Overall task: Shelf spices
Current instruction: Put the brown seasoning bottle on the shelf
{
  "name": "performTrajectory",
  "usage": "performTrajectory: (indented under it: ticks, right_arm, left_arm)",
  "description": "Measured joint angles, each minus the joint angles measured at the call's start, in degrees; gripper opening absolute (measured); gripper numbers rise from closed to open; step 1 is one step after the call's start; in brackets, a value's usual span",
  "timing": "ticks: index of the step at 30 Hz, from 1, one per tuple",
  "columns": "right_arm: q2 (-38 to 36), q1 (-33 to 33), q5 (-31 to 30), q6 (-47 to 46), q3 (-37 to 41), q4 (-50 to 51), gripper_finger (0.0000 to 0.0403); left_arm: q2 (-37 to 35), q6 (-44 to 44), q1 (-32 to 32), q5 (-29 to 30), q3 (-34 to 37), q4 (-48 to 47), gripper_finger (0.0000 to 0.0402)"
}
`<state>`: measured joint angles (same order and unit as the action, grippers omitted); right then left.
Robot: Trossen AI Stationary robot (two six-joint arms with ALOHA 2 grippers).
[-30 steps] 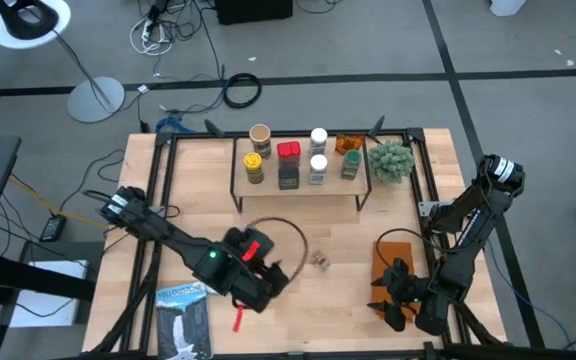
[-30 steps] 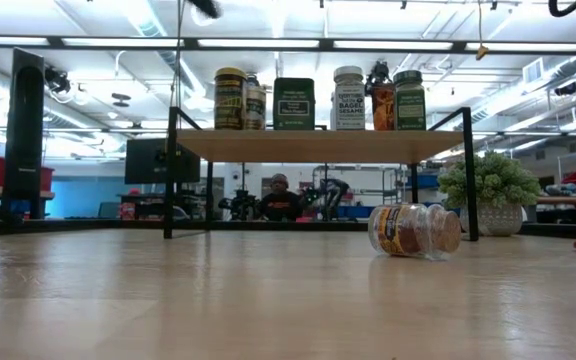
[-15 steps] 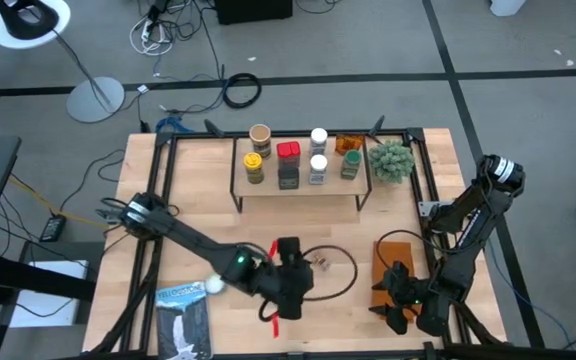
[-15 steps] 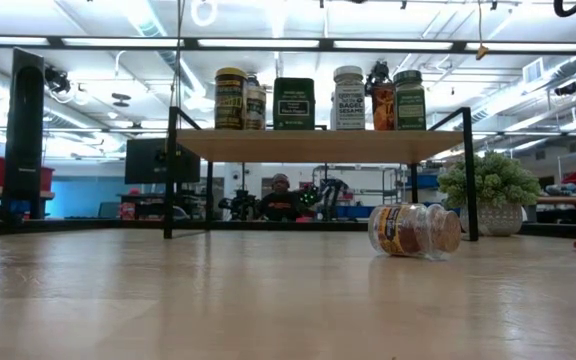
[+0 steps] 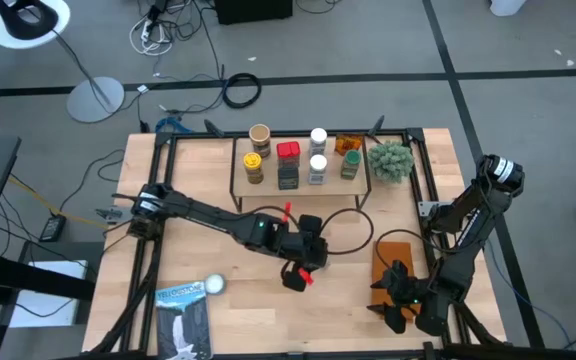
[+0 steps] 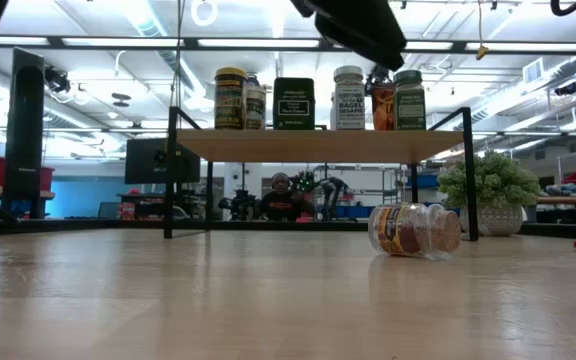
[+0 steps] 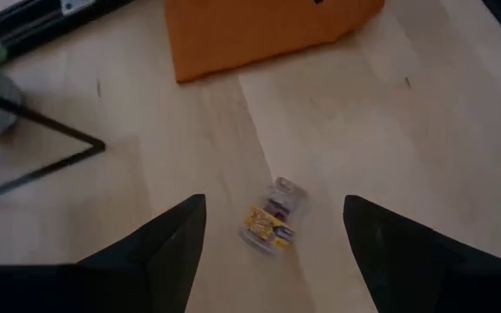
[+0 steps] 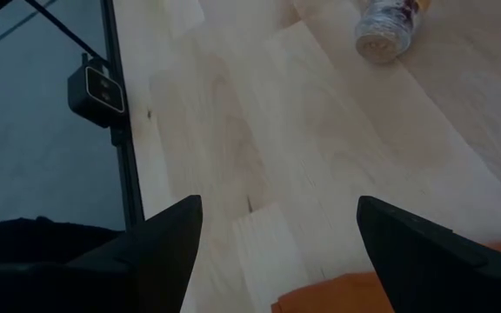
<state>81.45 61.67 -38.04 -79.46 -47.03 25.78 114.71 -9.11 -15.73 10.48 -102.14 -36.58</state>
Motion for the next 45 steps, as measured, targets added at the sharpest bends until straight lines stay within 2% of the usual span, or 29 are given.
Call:
performTrajectory:
  ticks: [11, 15, 25, 32, 45]
  right_arm:
    - [0.0, -1.2, 0.2, 1.2, 0.0, 0.5, 0.0305]
    - [0.0, -1.5, 0.2, 1.2, 0.0, 0.5, 0.0305]
    - [0.0, -1.5, 0.2, 1.1, 0.0, 0.6, 0.0305]
    - [0.0, -1.5, 0.1, 0.0, 0.0, 0.0, 0.0305]
    - [0.0, -1.6, 0.2, 0.0, 0.0, -0.2, 0.0305]
  left_arm:
    - [4.2, -14.4, 0.7, -1.0, -0.1, 1.7, 0.0277]
    - [7.2, -16.3, 0.7, -3.1, -0.1, 3.4, 0.0277]
    - [12.6, -22.3, 0.9, -3.7, -0.1, 3.6, 0.0265]
    - [14.4, -22.8, 2.7, -2.0, -0.2, 4.6, 0.0263]
    - [16.1, -22.4, 3.7, -2.9, 0.0, 6.5, 0.0256]
